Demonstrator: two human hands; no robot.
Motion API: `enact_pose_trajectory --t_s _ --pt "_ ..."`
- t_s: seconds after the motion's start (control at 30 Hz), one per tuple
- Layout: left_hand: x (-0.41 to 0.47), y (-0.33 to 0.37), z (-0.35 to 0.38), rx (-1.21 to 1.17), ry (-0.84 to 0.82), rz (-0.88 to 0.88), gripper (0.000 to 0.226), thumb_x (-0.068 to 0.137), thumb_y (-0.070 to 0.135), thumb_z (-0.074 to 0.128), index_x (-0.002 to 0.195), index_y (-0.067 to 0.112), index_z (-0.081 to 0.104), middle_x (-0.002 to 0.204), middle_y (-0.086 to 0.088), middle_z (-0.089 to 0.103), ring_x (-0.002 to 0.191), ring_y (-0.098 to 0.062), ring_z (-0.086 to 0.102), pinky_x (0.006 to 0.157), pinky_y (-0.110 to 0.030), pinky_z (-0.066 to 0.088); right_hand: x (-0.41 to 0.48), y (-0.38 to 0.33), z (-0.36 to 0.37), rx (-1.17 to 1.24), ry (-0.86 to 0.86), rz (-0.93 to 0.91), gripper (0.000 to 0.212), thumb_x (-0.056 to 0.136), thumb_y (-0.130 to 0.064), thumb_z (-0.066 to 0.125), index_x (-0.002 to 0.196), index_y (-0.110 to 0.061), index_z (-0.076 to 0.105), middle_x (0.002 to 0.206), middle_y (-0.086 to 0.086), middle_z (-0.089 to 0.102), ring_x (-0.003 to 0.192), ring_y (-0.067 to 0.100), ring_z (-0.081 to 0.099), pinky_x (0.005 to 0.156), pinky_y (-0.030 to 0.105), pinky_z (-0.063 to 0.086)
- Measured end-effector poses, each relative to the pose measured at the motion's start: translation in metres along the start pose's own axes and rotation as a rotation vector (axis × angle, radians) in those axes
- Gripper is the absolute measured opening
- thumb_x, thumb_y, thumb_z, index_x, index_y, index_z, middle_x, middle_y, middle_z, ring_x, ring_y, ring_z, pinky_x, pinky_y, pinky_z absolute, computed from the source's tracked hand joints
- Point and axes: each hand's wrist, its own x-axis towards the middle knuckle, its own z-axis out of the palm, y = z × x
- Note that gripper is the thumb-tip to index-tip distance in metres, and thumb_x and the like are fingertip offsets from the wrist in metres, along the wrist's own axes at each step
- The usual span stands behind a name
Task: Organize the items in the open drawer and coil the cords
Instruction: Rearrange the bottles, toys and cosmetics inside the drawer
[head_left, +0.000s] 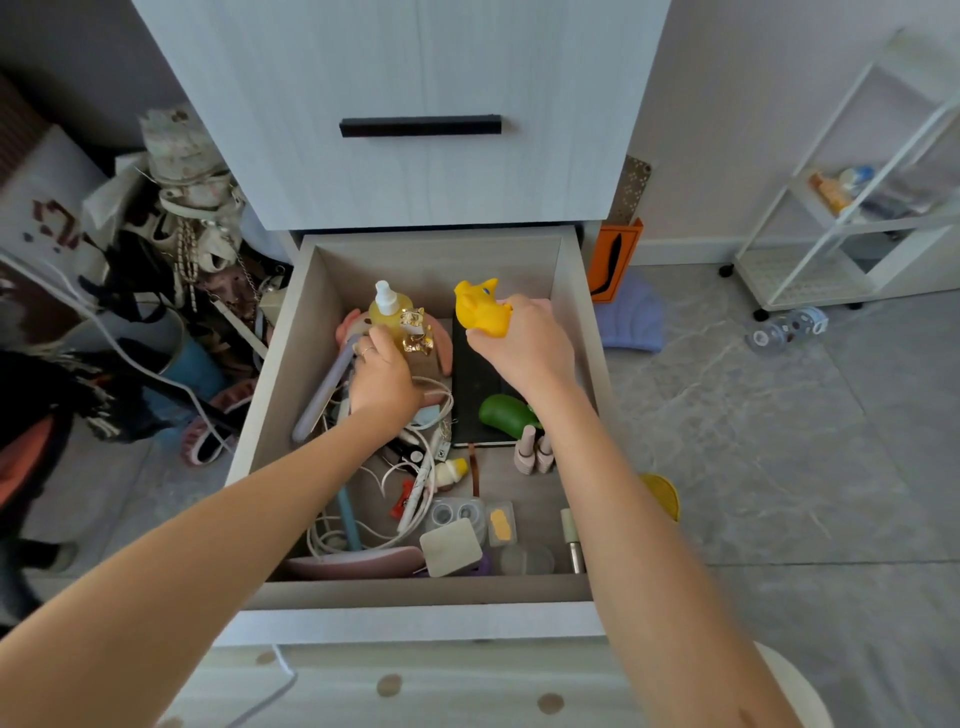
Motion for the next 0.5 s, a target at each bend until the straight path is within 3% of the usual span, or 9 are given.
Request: enact_pose_trajectory --t_s 0.07,0.17,0.23,0.3,0.37,0.43,0.5 --pt "-0.006 0.001 -0.009 0.014 -0.053 -0.018 0.069 0.074 0.022 0.078 0.122 0.002 0.032 0.12 -0.019 0.047 0.103 -0.037 0.057 0.077 -0.045 0.05 0.0 0.002 -0.001 0.006 0.01 0.006 0.04 0.085 -0.038 0.061 0.115 -0.013 0.056 0.095 -0.001 0.05 0.081 0.018 0.055 0.065 0.029 0.042" --pt "-0.01 -0.006 -0.022 0.1 -0.117 0.022 0.032 0.086 0.013 0.06 0.114 0.006 0.046 0.099 -0.009 0.054 0.09 -0.026 0.058 0.069 -0.036 0.047 0.002 0.005 0.0 0.031 0.042 0.02 0.039 0.086 -0.038 0.061 0.115 -0.013 0.055 0.094 -0.002 0.05 0.08 0.016 0.053 0.062 0.026 0.036" --pt "-0.01 -0.012 -0.034 0.239 -0.236 0.054 0.031 0.089 0.019 0.053 0.117 0.008 0.05 0.092 -0.003 0.056 0.083 -0.02 0.055 0.069 -0.032 0.045 0.003 0.008 0.002 0.036 0.052 0.028 0.043 0.086 -0.041 0.062 0.117 -0.012 0.054 0.101 0.001 0.056 0.086 0.018 0.057 0.064 0.027 0.036" --pt "-0.011 -0.015 -0.044 0.363 -0.32 0.03 0.046 0.088 0.033 0.055 0.125 0.007 0.047 0.11 -0.008 0.057 0.101 -0.024 0.054 0.082 -0.035 0.046 0.006 0.012 0.007 0.042 0.061 0.043 0.049 0.085 -0.042 0.063 0.122 -0.012 0.053 0.111 0.004 0.058 0.096 0.022 0.059 0.065 0.027 0.037" --pt "-0.011 -0.012 -0.046 0.352 -0.131 0.042 0.063 0.083 0.039 0.062 0.129 0.004 0.038 0.128 -0.015 0.042 0.119 -0.032 0.043 0.092 -0.043 0.044 0.009 0.014 0.011 0.046 0.073 0.049 0.051 0.084 -0.042 0.064 0.126 -0.015 0.052 0.114 0.005 0.056 0.1 0.024 0.059 0.067 0.026 0.036" --pt "-0.007 -0.004 -0.045 0.235 0.088 0.131 0.069 0.077 0.034 0.07 0.129 0.003 0.035 0.131 -0.017 0.035 0.121 -0.035 0.04 0.092 -0.046 0.045 0.012 0.015 0.012 0.087 0.086 0.046 0.048 0.087 -0.036 0.062 0.13 -0.02 0.049 0.117 0.004 0.055 0.103 0.024 0.056 0.069 0.026 0.034" --pt "0.002 0.003 -0.036 0.086 0.167 0.194 0.071 0.073 0.025 0.075 0.129 0.005 0.037 0.131 -0.017 0.035 0.12 -0.036 0.04 0.089 -0.045 0.044 0.015 0.018 0.014 0.145 0.096 0.053 0.045 0.09 -0.031 0.057 0.133 -0.026 0.046 0.123 0.004 0.054 0.107 0.024 0.055 0.074 0.026 0.037"
